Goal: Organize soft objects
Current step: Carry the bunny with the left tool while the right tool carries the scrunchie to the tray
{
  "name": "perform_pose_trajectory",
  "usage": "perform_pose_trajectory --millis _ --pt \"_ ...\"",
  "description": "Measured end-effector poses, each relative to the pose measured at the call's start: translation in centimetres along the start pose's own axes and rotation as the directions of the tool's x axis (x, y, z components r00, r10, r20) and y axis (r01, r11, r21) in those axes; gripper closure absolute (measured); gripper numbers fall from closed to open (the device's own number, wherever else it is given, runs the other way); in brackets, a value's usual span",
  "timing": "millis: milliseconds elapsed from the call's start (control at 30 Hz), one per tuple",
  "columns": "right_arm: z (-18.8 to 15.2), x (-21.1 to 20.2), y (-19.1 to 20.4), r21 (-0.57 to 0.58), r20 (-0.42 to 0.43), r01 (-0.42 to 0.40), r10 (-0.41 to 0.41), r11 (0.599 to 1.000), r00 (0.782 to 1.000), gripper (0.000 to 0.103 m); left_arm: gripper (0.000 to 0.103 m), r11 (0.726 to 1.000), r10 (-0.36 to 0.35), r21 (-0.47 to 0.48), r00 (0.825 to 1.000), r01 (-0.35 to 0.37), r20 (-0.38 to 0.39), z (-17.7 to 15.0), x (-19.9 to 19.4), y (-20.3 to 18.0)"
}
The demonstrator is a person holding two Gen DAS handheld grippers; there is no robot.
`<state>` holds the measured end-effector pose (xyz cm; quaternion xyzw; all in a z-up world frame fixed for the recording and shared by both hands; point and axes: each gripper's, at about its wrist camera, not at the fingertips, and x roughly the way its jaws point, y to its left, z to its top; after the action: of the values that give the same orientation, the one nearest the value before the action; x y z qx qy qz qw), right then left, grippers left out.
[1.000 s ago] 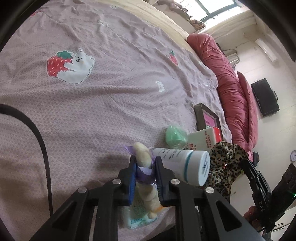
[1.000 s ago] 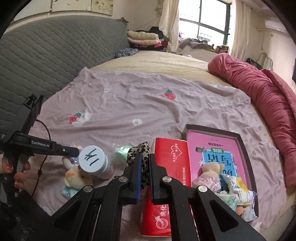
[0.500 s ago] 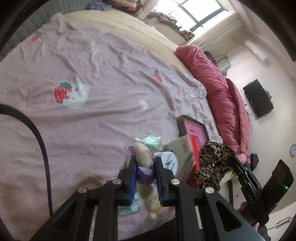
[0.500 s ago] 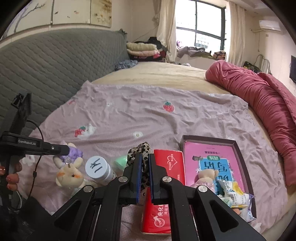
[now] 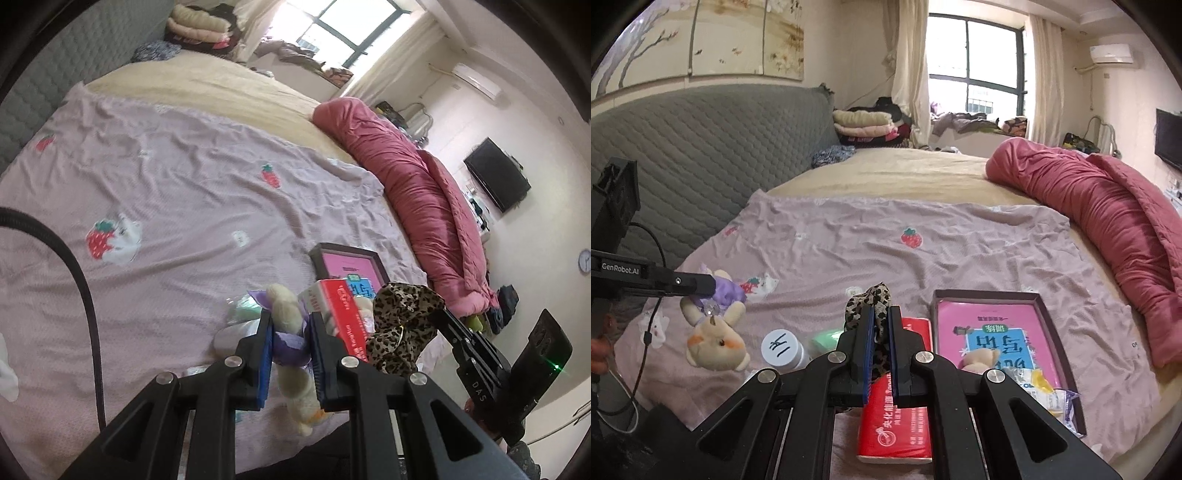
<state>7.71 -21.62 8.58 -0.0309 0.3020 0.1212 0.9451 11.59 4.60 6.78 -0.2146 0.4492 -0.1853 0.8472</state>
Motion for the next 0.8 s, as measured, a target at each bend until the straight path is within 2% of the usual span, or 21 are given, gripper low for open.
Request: perform_pose_trajectory --millis 433,667,800 --pt "0.8 -4.0 -5.0 0.034 0.080 0.106 -0.109 0.994 0.991 0.096 0.084 0.984 -0.035 0.172 0.999 0.038 -0.020 1.8 2.7 -10.6" --pt "0.8 -5.9 -8.1 0.050 0.096 0.169 -0.173 0.984 0.980 0.096 0.084 0.955 -0.062 0.286 0.996 0.078 -0.066 0.8 5.6 -17.0" --pt "0.7 -6.9 -10.4 0.083 0.105 0.199 -0.207 0.976 0.973 0.096 0.084 0.931 -0.042 0.357 0.996 0.069 -0.083 0.3 7.0 -20.1"
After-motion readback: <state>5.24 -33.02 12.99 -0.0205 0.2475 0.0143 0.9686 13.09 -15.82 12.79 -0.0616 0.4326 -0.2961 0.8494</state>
